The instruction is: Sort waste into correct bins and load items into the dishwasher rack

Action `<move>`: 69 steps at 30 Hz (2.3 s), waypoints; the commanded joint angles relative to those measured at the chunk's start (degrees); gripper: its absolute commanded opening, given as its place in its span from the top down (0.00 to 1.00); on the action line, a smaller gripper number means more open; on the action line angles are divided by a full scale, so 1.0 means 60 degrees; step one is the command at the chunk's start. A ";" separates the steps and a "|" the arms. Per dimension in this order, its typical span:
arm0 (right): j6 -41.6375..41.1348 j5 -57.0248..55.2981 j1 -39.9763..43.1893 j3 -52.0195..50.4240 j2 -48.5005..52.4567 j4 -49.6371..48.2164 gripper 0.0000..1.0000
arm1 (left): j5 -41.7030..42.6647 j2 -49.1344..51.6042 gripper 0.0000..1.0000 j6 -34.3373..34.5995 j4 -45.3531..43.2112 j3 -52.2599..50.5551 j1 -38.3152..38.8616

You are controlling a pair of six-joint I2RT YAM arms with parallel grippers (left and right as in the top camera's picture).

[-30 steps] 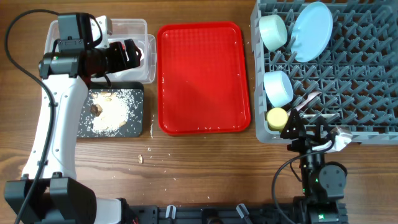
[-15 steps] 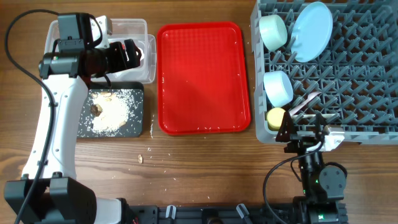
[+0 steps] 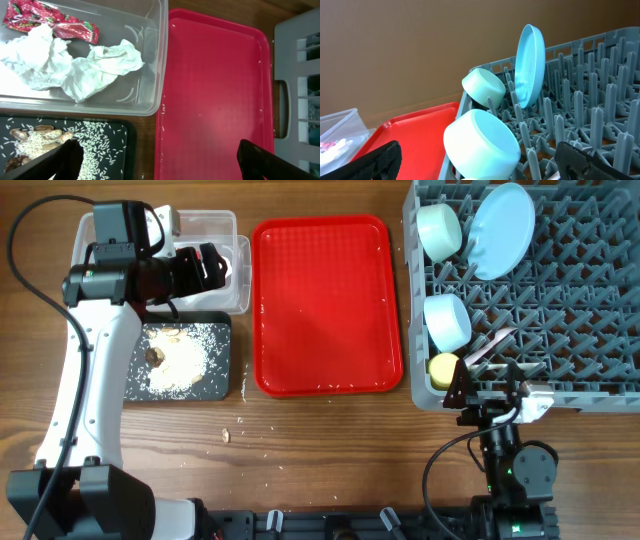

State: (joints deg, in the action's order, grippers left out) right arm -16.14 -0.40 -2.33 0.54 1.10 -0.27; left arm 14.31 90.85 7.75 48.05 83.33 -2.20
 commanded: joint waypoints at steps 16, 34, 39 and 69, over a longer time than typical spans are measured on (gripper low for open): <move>0.0157 0.0157 -0.0066 -0.0040 -0.0015 -0.0022 0.00 | -0.0259 -0.5020 0.00 -0.0317 -0.8032 -0.7712 0.0495; 0.0160 0.0157 -0.0066 -0.0040 -0.0015 -0.0022 0.00 | -0.0648 -1.3402 0.00 -0.0998 -0.8841 -1.3835 0.0437; 0.0157 0.0157 -0.0066 -0.0040 -0.0015 -0.0022 0.00 | -0.0641 -1.4447 0.00 -0.0994 -0.7417 -1.3835 0.0375; 0.0157 0.0157 -0.0066 -0.0040 -0.0015 -0.0022 0.01 | -0.0619 -1.5114 0.00 -0.0936 -0.7431 -1.3835 0.0339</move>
State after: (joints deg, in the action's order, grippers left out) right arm -16.14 -0.03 -2.33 0.45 1.23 -0.25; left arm 10.92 0.82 2.61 3.11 0.60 0.25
